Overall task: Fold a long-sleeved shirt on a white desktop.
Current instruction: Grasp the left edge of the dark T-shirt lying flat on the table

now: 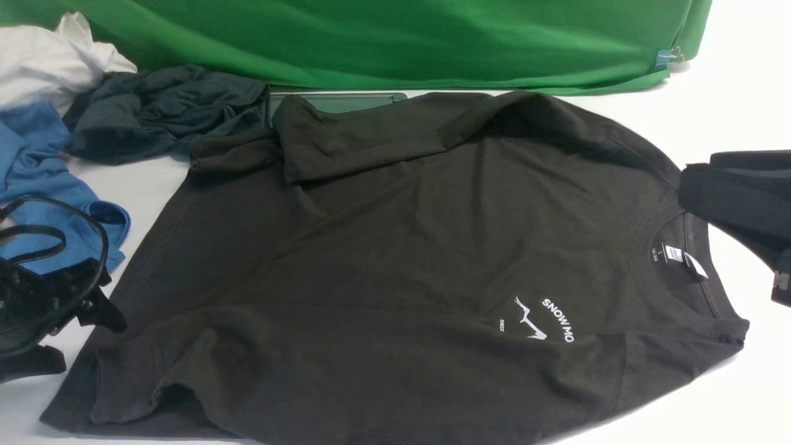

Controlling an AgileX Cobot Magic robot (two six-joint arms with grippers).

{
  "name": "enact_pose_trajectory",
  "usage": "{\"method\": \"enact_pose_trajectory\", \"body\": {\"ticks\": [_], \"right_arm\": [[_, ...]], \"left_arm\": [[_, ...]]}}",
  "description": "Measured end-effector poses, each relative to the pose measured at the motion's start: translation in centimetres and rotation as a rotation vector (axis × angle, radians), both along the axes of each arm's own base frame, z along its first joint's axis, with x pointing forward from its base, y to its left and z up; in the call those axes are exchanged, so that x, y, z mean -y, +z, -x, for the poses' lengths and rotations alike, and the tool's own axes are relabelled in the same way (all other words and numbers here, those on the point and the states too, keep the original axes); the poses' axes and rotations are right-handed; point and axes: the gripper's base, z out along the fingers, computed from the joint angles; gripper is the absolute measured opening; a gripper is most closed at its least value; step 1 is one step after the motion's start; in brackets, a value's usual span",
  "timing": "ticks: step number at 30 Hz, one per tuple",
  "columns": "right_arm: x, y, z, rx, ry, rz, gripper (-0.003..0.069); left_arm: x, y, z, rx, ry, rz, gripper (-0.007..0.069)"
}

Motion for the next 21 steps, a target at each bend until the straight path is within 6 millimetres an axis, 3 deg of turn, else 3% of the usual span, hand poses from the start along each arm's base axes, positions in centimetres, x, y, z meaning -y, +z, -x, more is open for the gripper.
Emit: {"method": "enact_pose_trajectory", "body": {"ticks": [13,21], "right_arm": [[0.0,0.0,0.0,0.003,0.0,-0.002,0.0242],[0.0,0.1,0.0,0.005,0.001,-0.004,0.0242]], "left_arm": [[-0.1,-1.9,-0.6,-0.038,-0.014,0.035,0.0539],[0.0,-2.1,-0.6,-0.04,-0.017,0.035,0.0397]]}}
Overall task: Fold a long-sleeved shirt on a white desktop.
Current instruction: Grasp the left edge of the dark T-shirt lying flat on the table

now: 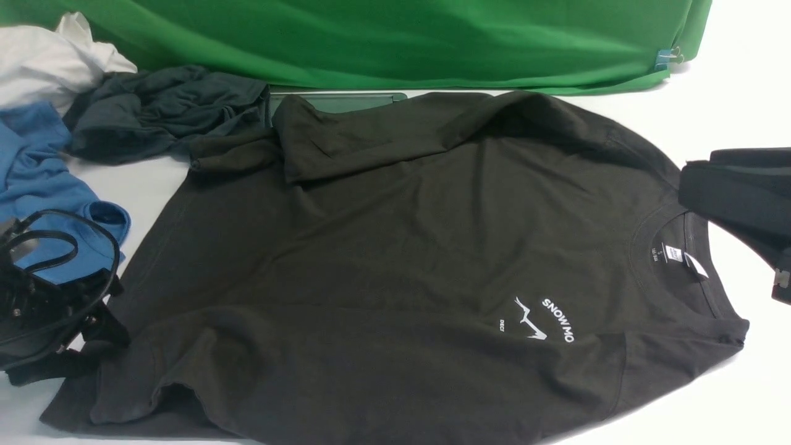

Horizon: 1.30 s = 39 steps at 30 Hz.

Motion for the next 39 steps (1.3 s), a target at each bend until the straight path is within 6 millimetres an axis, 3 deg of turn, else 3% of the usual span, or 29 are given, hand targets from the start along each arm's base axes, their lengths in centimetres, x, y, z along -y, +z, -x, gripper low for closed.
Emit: {"method": "enact_pose_trajectory", "body": {"ticks": [7,27,33,38,39], "right_arm": [[0.0,0.0,0.0,0.0,0.0,0.0,0.0242],[0.0,0.0,0.0,0.0,0.0,0.0,0.0242],[0.0,0.0,0.0,0.0,0.0,0.0,0.0242],[0.0,0.0,0.0,0.0,0.0,0.0,0.0242],[0.0,0.0,0.0,0.0,0.0,0.0,0.0242]], "left_arm": [[0.1,0.0,0.0,0.0,0.01,0.009,0.0323],[0.2,0.0,-0.1,0.015,0.004,0.026,0.0319],[0.1,-1.1,-0.4,-0.025,0.01,0.049,0.0316],[0.1,-1.3,-0.7,-0.018,0.009,0.064,0.0253],[0.1,-1.3,-0.7,-0.018,0.011,0.068,0.0211]]}}
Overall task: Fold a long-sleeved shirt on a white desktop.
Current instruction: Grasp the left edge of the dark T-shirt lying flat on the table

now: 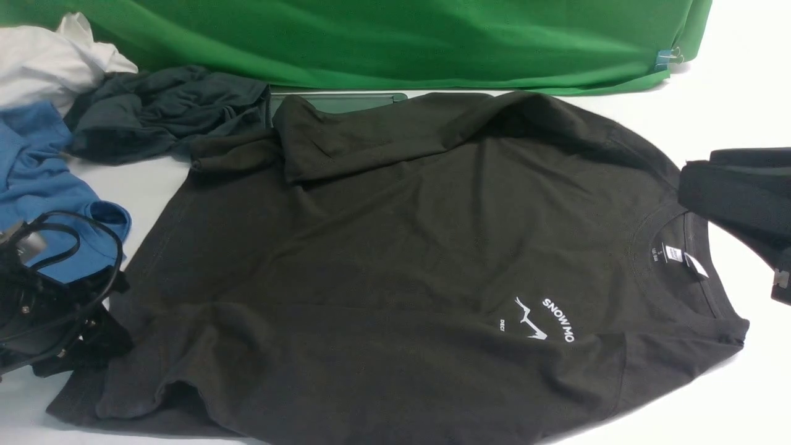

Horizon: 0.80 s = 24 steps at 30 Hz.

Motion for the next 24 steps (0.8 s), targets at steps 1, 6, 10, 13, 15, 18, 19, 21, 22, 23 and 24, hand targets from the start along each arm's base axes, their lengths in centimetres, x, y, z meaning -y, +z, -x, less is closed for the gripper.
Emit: {"method": "enact_pose_trajectory", "body": {"ticks": [1,6,10,13,15,18,19,21,22,23,24], "right_arm": [[0.0,0.0,0.0,0.0,0.0,0.0,0.0242],[0.0,0.0,0.0,0.0,0.0,0.0,0.0242],[0.0,0.0,0.0,0.0,0.0,0.0,0.0242],[0.0,0.0,0.0,0.0,0.0,0.0,0.0242],[0.0,0.0,0.0,0.0,0.0,0.0,0.0242],[0.0,0.0,0.0,0.0,0.0,0.0,0.0242],[0.0,0.0,0.0,0.0,0.0,0.0,0.0242],[0.0,0.0,0.0,0.0,0.0,0.0,0.0242],[0.0,0.0,0.0,0.0,0.0,0.0,0.0242],[0.0,0.0,0.0,0.0,0.0,0.0,0.0242],[0.0,0.0,0.0,0.0,0.0,0.0,0.0242]], "left_arm": [[0.0,0.0,0.0,0.0,0.001,0.0,0.0211],[0.0,-0.1,-0.1,-0.003,-0.002,0.01,0.0084],[0.1,-0.1,0.0,-0.007,-0.003,0.018,0.0048],[0.2,0.1,0.0,-0.004,-0.004,0.02,0.0045],[0.3,0.4,0.3,-0.004,-0.014,0.015,0.0043],[0.3,1.5,0.7,0.012,-0.02,-0.007,0.0041],[0.3,2.1,0.8,0.023,-0.02,-0.019,0.0041],[0.2,2.9,0.8,0.037,-0.025,-0.035,0.0041],[0.1,3.5,0.7,0.046,-0.027,-0.046,0.0041],[0.1,3.6,0.7,0.047,-0.028,-0.047,0.0041],[0.0,4.4,0.6,0.061,-0.03,-0.063,0.0041]]}}
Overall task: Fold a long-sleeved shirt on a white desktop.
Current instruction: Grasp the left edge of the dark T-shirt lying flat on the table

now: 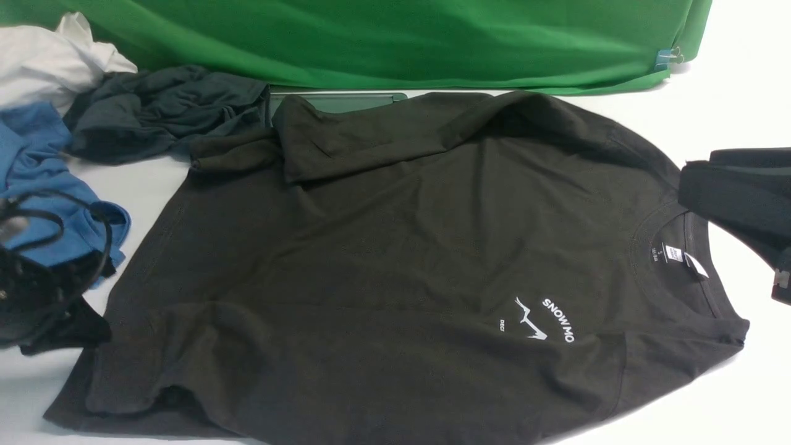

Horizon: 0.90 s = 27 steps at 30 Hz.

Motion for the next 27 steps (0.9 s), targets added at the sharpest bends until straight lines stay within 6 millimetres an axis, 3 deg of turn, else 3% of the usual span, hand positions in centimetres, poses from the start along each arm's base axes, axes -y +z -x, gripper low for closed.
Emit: {"method": "enact_pose_trajectory", "body": {"ticks": [6,17,23,27], "right_arm": [[0.0,0.0,0.0,0.0,0.001,0.0,0.0242],[-0.3,-0.3,-0.5,-0.004,0.0,0.023,0.0242],[-0.7,-0.8,-1.0,-0.031,-0.001,0.044,0.0242],[-0.7,-0.9,-1.0,-0.038,-0.002,0.049,0.0242]], "left_arm": [[-0.4,2.0,-1.0,0.052,-0.005,-0.029,0.0041],[-1.4,7.0,-4.5,0.3,-0.061,-0.094,0.0041],[-1.5,6.8,-3.7,0.173,-0.041,-0.093,0.0111],[-2.2,5.2,-2.8,0.039,-0.001,-0.142,0.0237]]}}
